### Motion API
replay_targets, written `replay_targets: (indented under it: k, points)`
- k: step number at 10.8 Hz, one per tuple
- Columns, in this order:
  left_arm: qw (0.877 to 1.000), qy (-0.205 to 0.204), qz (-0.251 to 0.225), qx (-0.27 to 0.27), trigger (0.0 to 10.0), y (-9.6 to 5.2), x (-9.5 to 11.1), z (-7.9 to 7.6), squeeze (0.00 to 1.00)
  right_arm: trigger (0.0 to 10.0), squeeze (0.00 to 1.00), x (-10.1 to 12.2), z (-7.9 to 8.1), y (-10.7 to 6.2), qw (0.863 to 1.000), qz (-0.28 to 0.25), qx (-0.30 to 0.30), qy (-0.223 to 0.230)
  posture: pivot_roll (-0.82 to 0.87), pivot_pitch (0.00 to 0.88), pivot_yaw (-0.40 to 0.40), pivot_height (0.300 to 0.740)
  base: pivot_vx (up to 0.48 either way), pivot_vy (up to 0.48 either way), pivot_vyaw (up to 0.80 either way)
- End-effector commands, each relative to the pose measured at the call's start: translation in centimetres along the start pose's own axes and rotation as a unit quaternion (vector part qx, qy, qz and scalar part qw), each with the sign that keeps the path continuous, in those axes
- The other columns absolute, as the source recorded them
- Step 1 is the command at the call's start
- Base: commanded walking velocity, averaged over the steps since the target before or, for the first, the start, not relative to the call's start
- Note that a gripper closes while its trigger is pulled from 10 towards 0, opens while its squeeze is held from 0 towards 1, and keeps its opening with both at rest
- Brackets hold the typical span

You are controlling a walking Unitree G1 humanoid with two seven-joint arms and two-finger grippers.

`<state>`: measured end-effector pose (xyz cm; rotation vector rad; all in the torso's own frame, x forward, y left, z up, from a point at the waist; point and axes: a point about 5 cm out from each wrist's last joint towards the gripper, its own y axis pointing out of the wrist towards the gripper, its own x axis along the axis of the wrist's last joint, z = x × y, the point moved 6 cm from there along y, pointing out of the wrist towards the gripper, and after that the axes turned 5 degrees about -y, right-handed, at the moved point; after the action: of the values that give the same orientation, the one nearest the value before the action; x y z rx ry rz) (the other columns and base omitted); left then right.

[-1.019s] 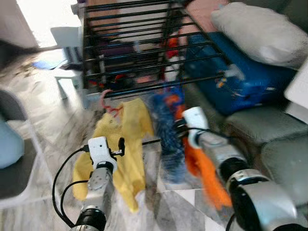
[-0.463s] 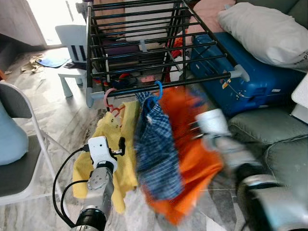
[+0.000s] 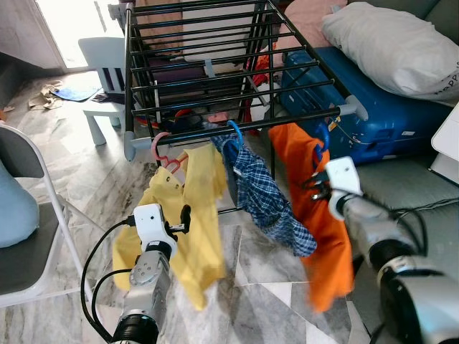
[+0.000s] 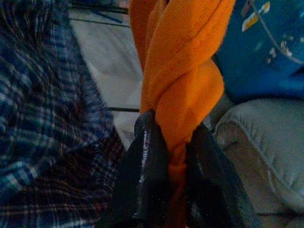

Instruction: Hang hanger

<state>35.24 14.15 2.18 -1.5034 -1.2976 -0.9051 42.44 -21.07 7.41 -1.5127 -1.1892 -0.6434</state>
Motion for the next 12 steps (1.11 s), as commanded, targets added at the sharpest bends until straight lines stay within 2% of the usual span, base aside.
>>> replay_targets:
  k: [1, 2, 4, 12]
  points:
    - [1.0, 0.0, -0.004, -0.006, 10.0, -0.1, 0.3, -0.1, 0.0, 10.0, 0.0, 2.1, -0.4, 0.2, 1.0, -0.024, -0.001, 0.003, -0.17, 0.0, 0.055, 0.74, 0.0, 0.0, 0.0]
    - [1.0, -0.003, -0.005, -0.011, 10.0, -0.2, 0.3, -0.1, 0.0, 10.0, 0.0, 3.1, -0.7, 0.3, 0.999, -0.031, -0.006, 0.005, -0.17, 0.0, 0.057, 0.74, 0.277, 0.0, 0.0]
    - [1.0, -0.004, -0.004, -0.021, 10.0, -0.1, 0.5, -0.5, 0.0, 10.0, 0.0, 3.7, -0.7, 0.3, 0.999, -0.033, -0.007, 0.012, -0.18, 0.0, 0.066, 0.74, 0.3, 0.0, 0.0]
    - [1.0, -0.01, -0.001, -0.028, 10.0, -0.1, 0.5, -0.9, 0.0, 10.0, 0.0, 2.7, -0.5, 0.4, 1.0, -0.016, -0.004, 0.023, -0.18, 0.0, 0.073, 0.74, 0.311, 0.0, 0.0]
